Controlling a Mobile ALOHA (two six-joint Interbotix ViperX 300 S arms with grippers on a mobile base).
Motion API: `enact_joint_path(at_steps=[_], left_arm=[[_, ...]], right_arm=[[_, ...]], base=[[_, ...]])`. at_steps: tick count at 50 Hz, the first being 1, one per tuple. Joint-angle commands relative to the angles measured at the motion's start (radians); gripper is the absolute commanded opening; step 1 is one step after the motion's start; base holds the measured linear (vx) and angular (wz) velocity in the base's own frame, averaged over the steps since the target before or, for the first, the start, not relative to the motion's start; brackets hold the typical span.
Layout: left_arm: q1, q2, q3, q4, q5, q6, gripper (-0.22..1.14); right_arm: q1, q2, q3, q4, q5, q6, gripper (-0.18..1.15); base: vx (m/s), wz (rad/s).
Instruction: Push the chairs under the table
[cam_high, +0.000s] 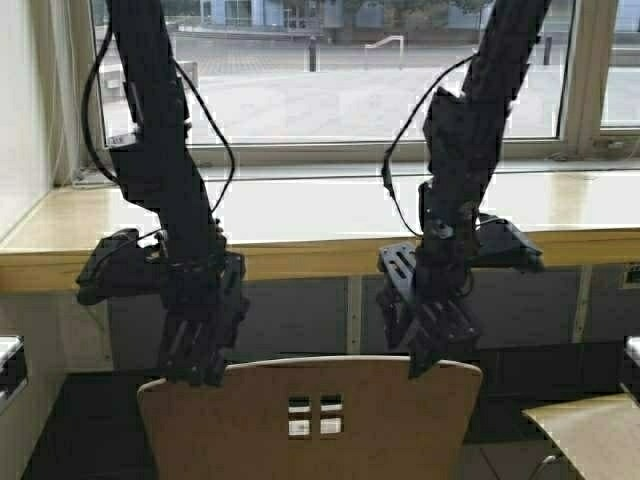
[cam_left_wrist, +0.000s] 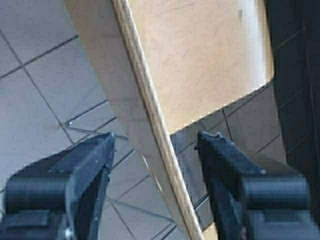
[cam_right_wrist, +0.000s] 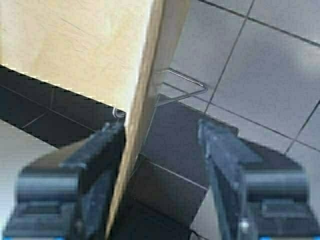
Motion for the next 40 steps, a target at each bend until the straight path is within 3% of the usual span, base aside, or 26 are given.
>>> enact_joint_path(at_steps=[1, 27, 35, 40], left_arm=[[0.02, 0.021, -0.032, -0.002, -0.005, -0.011, 0.86], [0.06, 0.199, -0.204, 0.012, 0.002, -0.048, 0.83], [0.069, 0.222, -0.221, 0.026, 0.003, -0.051, 0.7], [0.075, 0.232, -0.235, 0.025, 0.014, -0.054, 0.55]], right_arm=[[-0.009, 0.02, -0.054, 0.0, 0.002, -0.002, 0.84], [-0.058, 0.184, -0.196, -0.005, 0.055, -0.005, 0.84], [-0.063, 0.204, -0.212, -0.023, 0.058, -0.006, 0.83], [-0.063, 0.215, -0.229, -0.04, 0.061, -0.006, 0.74]], base=[[0.0, 0.0], [0.0, 0.0], [0.0, 0.0], [0.0, 0.0]])
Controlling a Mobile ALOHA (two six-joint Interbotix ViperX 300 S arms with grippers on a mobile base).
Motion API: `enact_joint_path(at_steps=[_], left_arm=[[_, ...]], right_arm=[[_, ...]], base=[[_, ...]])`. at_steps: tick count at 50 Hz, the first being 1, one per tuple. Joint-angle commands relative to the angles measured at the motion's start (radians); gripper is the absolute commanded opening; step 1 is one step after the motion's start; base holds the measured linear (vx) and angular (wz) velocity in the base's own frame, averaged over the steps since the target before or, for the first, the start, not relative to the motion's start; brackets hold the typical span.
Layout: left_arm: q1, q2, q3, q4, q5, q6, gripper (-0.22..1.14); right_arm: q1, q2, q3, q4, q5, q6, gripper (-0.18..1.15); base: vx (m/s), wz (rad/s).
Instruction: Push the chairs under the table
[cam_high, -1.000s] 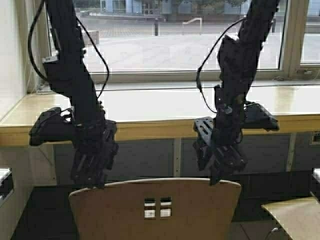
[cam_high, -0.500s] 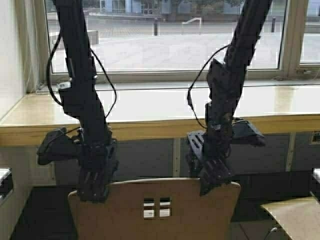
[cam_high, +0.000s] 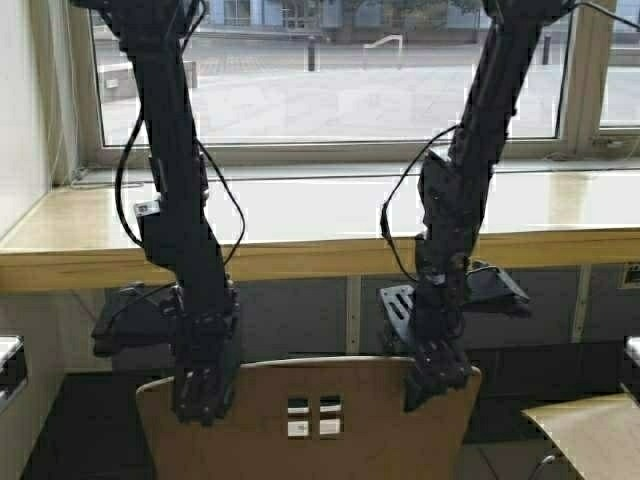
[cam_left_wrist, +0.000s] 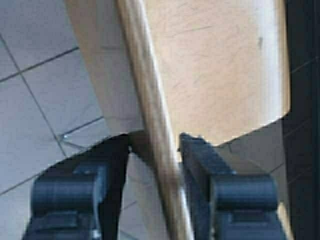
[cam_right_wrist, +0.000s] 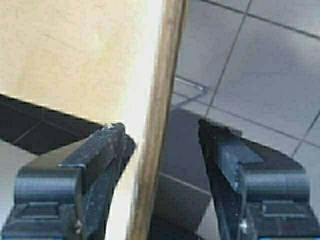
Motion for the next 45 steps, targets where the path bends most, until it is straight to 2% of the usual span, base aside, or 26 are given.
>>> enact_joint_path(at_steps=[1, 9, 12, 15, 33, 45], left_arm=[[0.009, -0.003, -0.026, 0.005, 0.008, 0.0, 0.52], [0.021, 0.009, -0.051, 0.005, 0.014, 0.002, 0.29], [0.025, 0.015, -0.061, 0.005, 0.015, 0.002, 0.25], [0.032, 0.025, -0.077, 0.005, 0.015, 0.002, 0.24], [0.083, 0.048, -0.153, 0.025, 0.015, 0.028, 0.24], [0.114, 0.051, -0.166, 0.052, 0.015, 0.038, 0.24]], right_arm=[[0.003, -0.009, -0.028, -0.021, 0.006, -0.002, 0.71], [0.005, 0.014, -0.058, -0.032, 0.006, -0.002, 0.32], [0.003, 0.023, -0.067, -0.032, 0.006, -0.002, 0.19], [-0.002, 0.032, -0.08, -0.031, 0.006, -0.002, 0.13], [-0.037, 0.081, -0.176, -0.061, 0.055, -0.003, 0.12], [-0.037, 0.097, -0.198, -0.066, 0.078, -0.002, 0.12]], base=[[0.01, 0.01], [0.01, 0.02], [0.02, 0.03], [0.03, 0.02], [0.06, 0.06], [0.14, -0.03]])
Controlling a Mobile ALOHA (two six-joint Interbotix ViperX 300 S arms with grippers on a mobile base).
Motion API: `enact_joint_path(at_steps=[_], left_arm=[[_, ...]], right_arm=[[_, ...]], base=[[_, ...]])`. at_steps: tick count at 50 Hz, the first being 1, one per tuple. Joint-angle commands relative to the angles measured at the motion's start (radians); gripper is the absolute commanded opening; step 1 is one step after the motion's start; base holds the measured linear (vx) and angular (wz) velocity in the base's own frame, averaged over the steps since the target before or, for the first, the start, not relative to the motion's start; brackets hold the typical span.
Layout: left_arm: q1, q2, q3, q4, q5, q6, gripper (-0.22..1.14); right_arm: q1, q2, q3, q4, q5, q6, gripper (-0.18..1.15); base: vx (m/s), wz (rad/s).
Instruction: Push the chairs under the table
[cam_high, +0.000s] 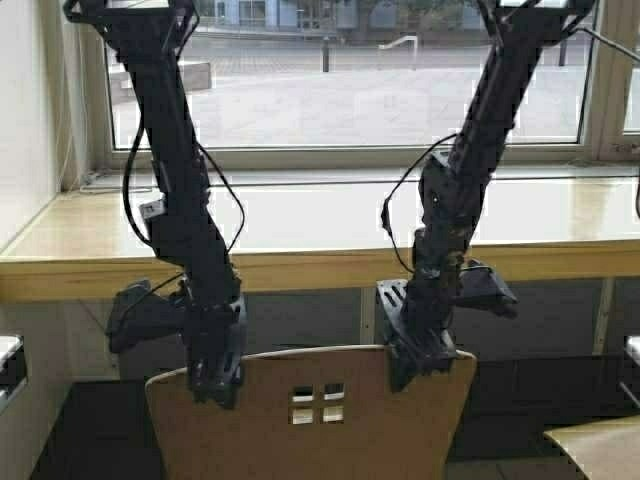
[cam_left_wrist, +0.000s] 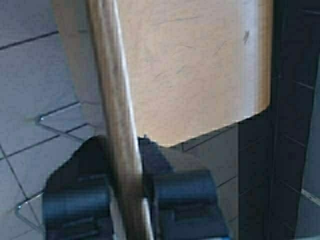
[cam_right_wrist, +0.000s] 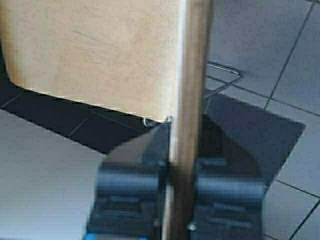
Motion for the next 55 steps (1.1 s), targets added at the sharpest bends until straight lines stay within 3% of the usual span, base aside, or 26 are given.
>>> enact_joint_path(at_steps=[1, 55], left_arm=[[0.028, 0.008, -0.038, 0.049, -0.015, 0.049, 0.24], [0.069, -0.06, 0.028, 0.074, -0.014, 0.058, 0.24]], right_arm=[[0.015, 0.017, -0.028, -0.026, 0.005, -0.046, 0.12], [0.031, 0.037, 0.012, -0.054, 0.051, -0.049, 0.12]], base=[[0.18, -0.07], [0.25, 0.02]])
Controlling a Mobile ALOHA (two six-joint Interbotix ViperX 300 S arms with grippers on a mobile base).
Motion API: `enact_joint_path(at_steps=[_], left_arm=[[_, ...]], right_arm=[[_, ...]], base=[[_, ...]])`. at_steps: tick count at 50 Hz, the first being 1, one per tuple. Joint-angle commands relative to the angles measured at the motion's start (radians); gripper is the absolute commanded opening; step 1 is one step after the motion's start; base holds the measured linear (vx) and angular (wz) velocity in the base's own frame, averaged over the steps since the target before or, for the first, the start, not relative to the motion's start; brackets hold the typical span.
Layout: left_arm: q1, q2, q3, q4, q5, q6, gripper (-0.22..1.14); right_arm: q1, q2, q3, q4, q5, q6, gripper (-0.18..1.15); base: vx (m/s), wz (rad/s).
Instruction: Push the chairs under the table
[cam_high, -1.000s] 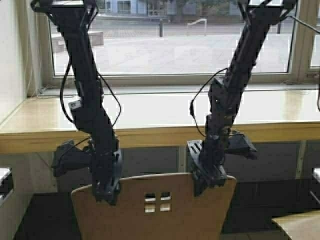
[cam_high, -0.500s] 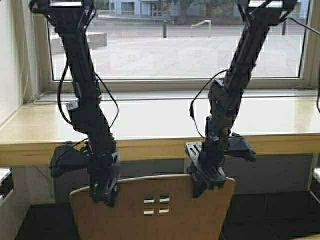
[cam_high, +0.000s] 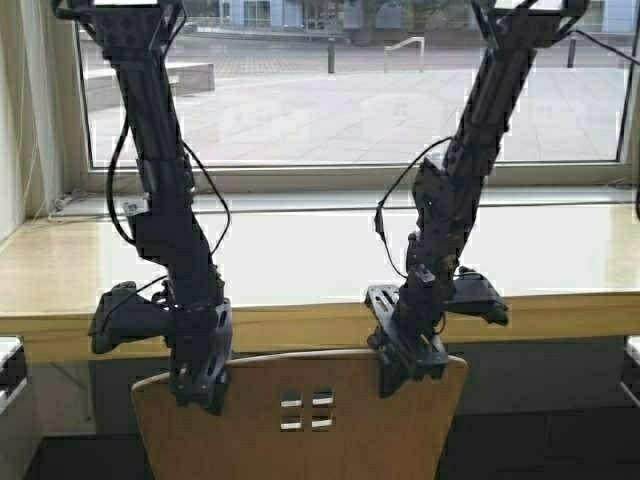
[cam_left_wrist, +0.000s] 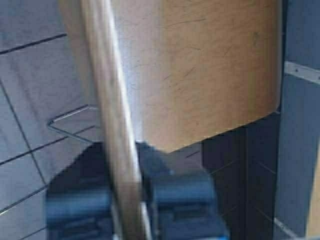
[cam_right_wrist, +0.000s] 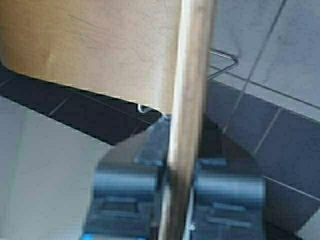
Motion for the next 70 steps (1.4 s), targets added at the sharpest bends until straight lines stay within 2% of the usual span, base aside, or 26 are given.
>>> enact_joint_path(at_steps=[1, 40, 55, 59, 66, 70], left_arm=[[0.025, -0.043, -0.011, 0.023, -0.023, 0.058, 0.24], [0.049, -0.051, 0.006, 0.035, -0.028, 0.061, 0.25], [0.049, -0.048, 0.0, 0.043, -0.031, 0.107, 0.28], [0.051, -0.051, 0.003, 0.061, -0.031, 0.12, 0.36], [0.049, -0.058, 0.012, 0.098, -0.031, 0.132, 0.63], [0.049, -0.074, 0.032, 0.098, -0.025, 0.129, 0.77]], right_arm=[[0.014, 0.026, -0.002, -0.043, 0.005, -0.051, 0.12], [0.048, 0.026, 0.005, -0.051, -0.023, -0.051, 0.11], [0.044, 0.029, 0.021, -0.13, -0.046, -0.054, 0.14], [0.043, 0.031, 0.009, -0.152, -0.041, -0.054, 0.25], [0.043, 0.037, -0.011, -0.19, -0.006, -0.054, 0.68], [0.041, 0.032, -0.008, -0.187, 0.009, -0.051, 0.86]], base=[[0.28, 0.07], [0.18, 0.01], [0.02, 0.02], [0.0, 0.0], [0.0, 0.0], [-0.02, 0.0]])
